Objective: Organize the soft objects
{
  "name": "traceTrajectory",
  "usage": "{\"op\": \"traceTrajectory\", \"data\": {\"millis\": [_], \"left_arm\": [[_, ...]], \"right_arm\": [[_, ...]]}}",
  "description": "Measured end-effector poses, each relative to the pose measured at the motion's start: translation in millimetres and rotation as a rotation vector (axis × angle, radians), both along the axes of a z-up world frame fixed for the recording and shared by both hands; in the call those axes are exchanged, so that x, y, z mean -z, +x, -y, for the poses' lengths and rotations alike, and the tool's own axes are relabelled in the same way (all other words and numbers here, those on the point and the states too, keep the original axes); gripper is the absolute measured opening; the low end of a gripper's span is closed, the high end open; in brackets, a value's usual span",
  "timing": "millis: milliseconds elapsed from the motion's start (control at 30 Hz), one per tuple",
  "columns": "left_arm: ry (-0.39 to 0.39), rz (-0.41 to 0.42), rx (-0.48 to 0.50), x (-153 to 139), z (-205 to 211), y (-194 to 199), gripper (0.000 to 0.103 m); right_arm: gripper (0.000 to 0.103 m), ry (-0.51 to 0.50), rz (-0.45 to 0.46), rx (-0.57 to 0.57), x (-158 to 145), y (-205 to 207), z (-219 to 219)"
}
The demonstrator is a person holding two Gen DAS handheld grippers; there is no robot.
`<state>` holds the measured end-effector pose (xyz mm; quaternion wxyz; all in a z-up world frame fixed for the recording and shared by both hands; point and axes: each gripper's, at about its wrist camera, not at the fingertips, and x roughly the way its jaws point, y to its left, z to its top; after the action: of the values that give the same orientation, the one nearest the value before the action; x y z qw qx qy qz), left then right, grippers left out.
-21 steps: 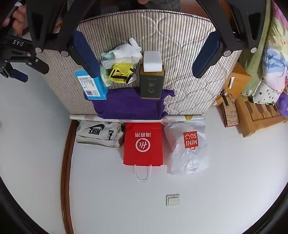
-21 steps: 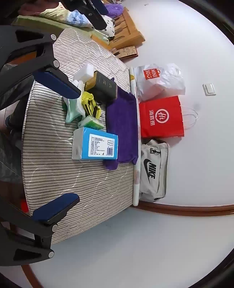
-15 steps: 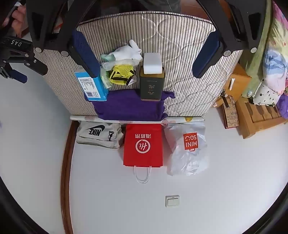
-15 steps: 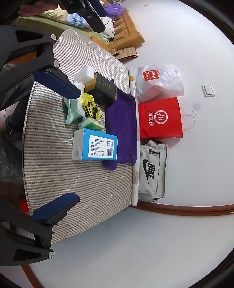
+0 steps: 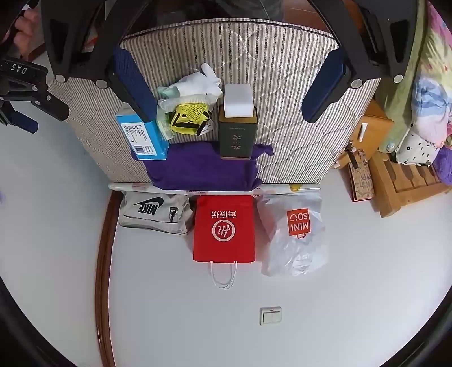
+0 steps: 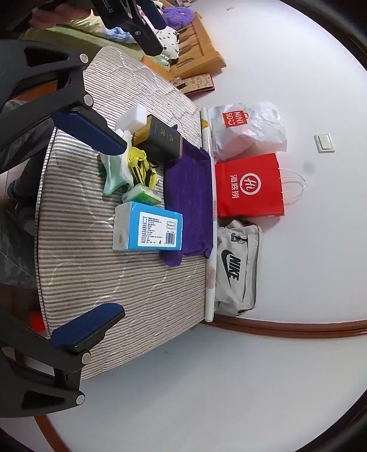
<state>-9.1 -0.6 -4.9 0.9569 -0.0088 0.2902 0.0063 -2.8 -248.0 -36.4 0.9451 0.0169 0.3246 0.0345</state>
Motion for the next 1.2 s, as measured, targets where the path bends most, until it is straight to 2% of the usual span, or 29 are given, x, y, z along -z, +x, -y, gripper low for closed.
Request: {"op": "traceTrajectory", "data": {"millis": [1200], "left_arm": [[0.0, -0.018, -0.002, 0.3, -1.8, 4.6, 0.103]], "right_arm": [[0.103, -0.003, 0.009, -0.021, -0.4, -1.6, -6.5]]}}
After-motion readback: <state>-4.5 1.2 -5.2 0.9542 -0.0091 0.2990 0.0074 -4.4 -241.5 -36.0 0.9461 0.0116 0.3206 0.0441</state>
